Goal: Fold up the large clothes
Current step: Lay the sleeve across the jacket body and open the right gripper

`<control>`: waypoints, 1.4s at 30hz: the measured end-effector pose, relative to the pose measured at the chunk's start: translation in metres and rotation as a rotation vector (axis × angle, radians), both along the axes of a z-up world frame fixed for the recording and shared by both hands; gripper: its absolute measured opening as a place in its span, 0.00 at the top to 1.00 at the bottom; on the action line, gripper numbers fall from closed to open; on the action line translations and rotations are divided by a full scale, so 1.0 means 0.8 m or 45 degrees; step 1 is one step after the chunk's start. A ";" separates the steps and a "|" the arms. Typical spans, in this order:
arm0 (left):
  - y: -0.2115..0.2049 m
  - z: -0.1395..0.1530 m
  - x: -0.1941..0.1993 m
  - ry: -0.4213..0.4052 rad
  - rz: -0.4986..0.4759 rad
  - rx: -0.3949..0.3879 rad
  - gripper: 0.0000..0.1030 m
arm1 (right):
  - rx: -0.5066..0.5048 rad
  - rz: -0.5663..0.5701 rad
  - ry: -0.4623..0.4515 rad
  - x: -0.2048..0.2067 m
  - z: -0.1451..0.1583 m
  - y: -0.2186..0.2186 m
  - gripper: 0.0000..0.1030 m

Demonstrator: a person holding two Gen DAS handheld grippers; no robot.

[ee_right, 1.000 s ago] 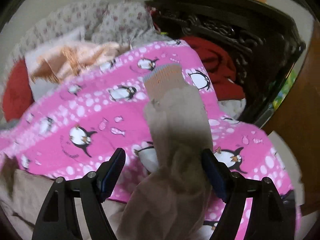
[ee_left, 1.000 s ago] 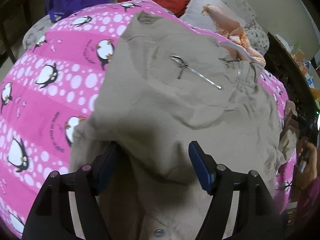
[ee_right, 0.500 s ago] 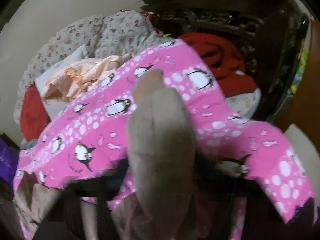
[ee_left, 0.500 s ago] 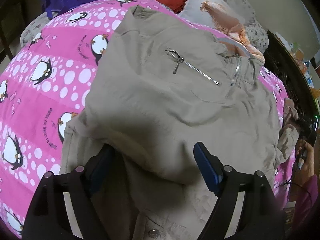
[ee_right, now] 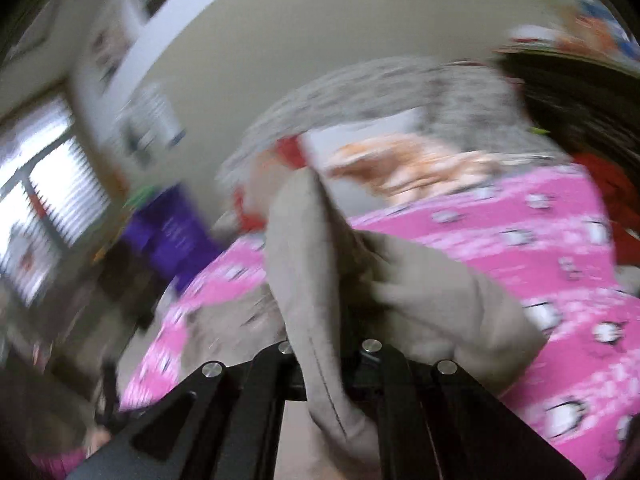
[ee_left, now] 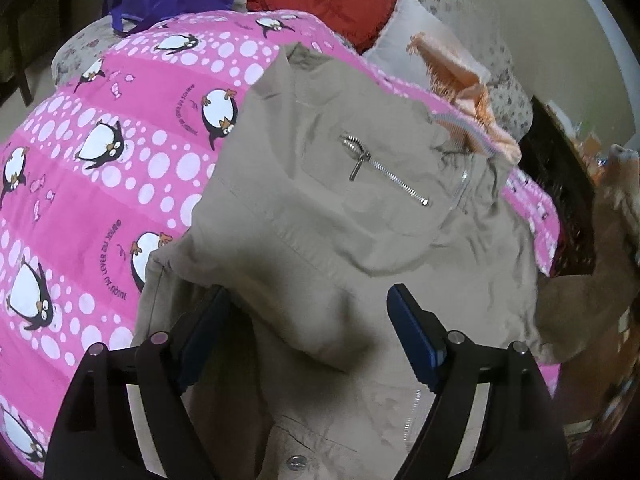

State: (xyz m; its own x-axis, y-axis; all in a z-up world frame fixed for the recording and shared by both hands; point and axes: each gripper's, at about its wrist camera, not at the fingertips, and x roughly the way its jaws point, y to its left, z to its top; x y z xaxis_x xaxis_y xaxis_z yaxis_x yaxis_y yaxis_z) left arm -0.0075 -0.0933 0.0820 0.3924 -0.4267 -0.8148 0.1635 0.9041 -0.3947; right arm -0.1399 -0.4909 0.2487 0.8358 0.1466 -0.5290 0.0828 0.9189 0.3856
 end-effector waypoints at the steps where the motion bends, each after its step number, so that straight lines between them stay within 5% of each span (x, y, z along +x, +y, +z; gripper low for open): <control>1: 0.002 0.001 -0.001 0.000 0.006 -0.007 0.21 | -0.013 0.069 0.025 0.005 -0.010 0.031 0.97; 4: 0.003 0.002 -0.001 0.004 0.007 -0.022 0.21 | -0.082 0.206 0.149 0.030 -0.069 0.118 0.91; 6: 0.002 0.001 -0.001 0.010 -0.005 -0.018 0.21 | -0.134 0.285 0.303 0.050 -0.126 0.167 0.78; 9: 0.001 0.004 -0.004 0.020 -0.036 -0.042 0.20 | -0.245 0.382 0.526 0.057 -0.185 0.221 0.72; 12: -0.006 0.009 -0.007 -0.009 -0.066 -0.049 0.18 | -0.190 0.397 0.497 0.029 -0.178 0.219 0.47; 17: -0.049 0.001 -0.016 0.017 -0.169 -0.064 0.18 | -0.188 0.248 0.401 -0.038 -0.139 0.163 0.30; 21: -0.077 -0.007 -0.025 0.095 -0.217 -0.131 0.18 | -0.093 0.105 0.396 -0.079 -0.130 0.120 0.29; 28: -0.078 -0.013 -0.018 0.237 -0.069 -0.302 0.18 | 0.024 -0.004 0.400 -0.116 -0.136 0.083 0.29; 34: -0.063 -0.004 -0.022 0.225 0.005 -0.415 0.08 | 0.052 0.019 0.391 -0.124 -0.138 0.088 0.29; 36: -0.068 -0.009 -0.022 0.244 0.015 -0.411 0.02 | 0.047 0.031 0.390 -0.122 -0.139 0.092 0.28; 42: -0.105 -0.038 -0.015 0.367 -0.043 -0.347 0.06 | 0.074 0.023 0.386 -0.122 -0.139 0.091 0.28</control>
